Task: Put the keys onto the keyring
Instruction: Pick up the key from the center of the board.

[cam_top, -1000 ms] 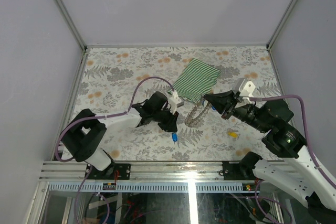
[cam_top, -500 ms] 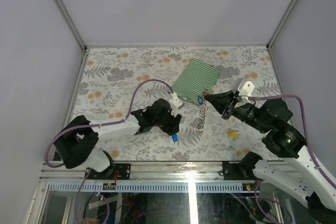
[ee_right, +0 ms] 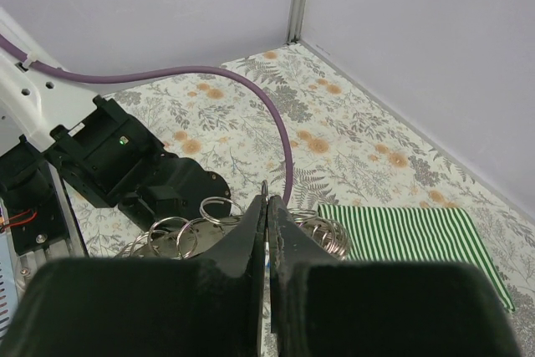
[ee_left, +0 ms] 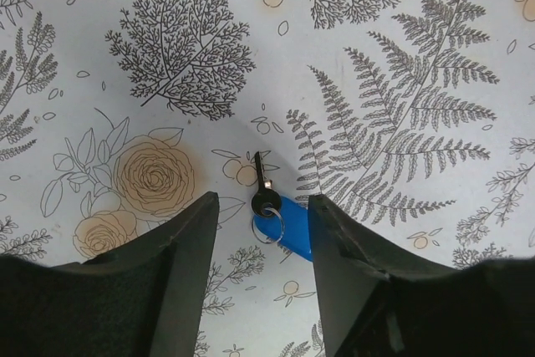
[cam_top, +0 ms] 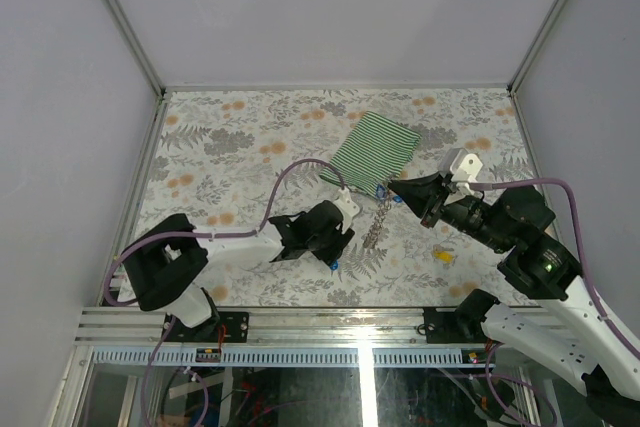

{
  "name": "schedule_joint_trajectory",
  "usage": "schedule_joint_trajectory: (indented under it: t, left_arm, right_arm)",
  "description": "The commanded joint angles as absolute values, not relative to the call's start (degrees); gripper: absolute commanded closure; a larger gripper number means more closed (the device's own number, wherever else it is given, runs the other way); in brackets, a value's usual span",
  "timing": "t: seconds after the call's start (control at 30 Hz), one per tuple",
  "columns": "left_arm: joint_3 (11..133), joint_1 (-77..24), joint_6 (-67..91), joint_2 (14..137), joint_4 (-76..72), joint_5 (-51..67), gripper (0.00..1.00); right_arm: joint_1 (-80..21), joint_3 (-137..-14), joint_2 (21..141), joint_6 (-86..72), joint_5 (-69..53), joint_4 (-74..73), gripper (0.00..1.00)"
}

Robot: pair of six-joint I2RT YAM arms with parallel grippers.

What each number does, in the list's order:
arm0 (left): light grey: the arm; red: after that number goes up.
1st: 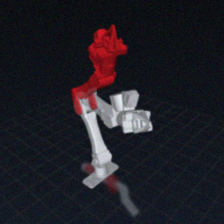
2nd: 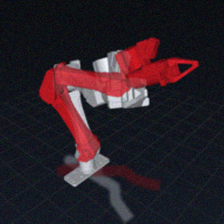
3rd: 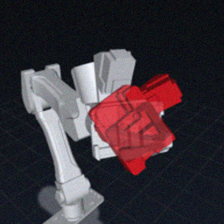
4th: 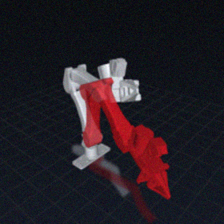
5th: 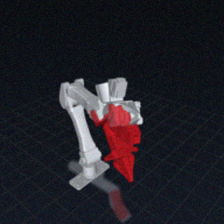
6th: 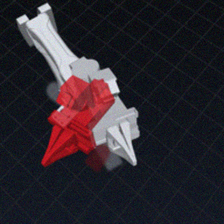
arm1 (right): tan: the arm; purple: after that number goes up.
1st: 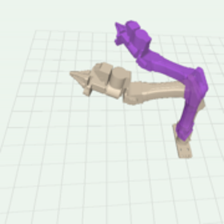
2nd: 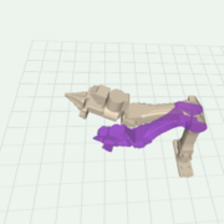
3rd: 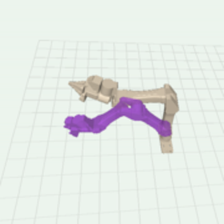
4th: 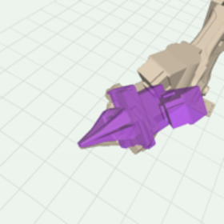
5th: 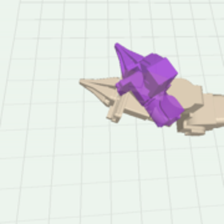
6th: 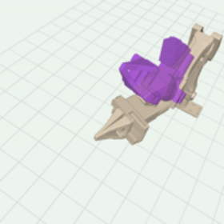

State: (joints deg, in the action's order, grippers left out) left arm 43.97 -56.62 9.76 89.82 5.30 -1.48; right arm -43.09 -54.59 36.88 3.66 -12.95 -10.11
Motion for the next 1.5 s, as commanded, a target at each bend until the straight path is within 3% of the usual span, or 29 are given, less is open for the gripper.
schedule_joint_trajectory:
  t: [0.0,0.27,0.53,0.9,0.97,1.17,1.47]
  left_arm:
    - [46.16,-57.29,8.26,90.96,5.77,-3.90,0.54]
    - [45.64,-57.84,8.35,91.92,5.72,-3.15,0.57]
    - [45.20,-57.99,8.14,91.90,5.93,-2.59,0.79]
    - [45.02,-58.02,7.23,90.05,6.82,-2.94,1.00]
    - [44.88,-57.98,7.12,88.97,6.90,-2.97,0.99]
    - [42.83,-58.01,9.28,82.99,4.33,-3.44,0.68]
    - [38.85,-57.96,33.31,74.92,2.26,-12.41,0.60]
  right_arm:
    - [-43.39,-56.01,36.65,3.66,-12.46,-6.51,1.00]
    - [-43.41,-55.94,36.57,3.70,-12.48,-6.69,1.00]
    - [-43.41,-55.84,36.63,3.46,-12.74,-6.36,1.00]
    - [-43.42,-55.97,36.85,3.12,-13.32,-6.06,1.00]
    - [-43.37,-55.95,36.83,3.11,-13.42,-5.98,1.00]
    - [-43.35,-56.03,37.09,3.08,-13.71,-5.91,1.00]
    - [-43.42,-55.07,36.94,3.00,-13.71,-5.08,1.00]
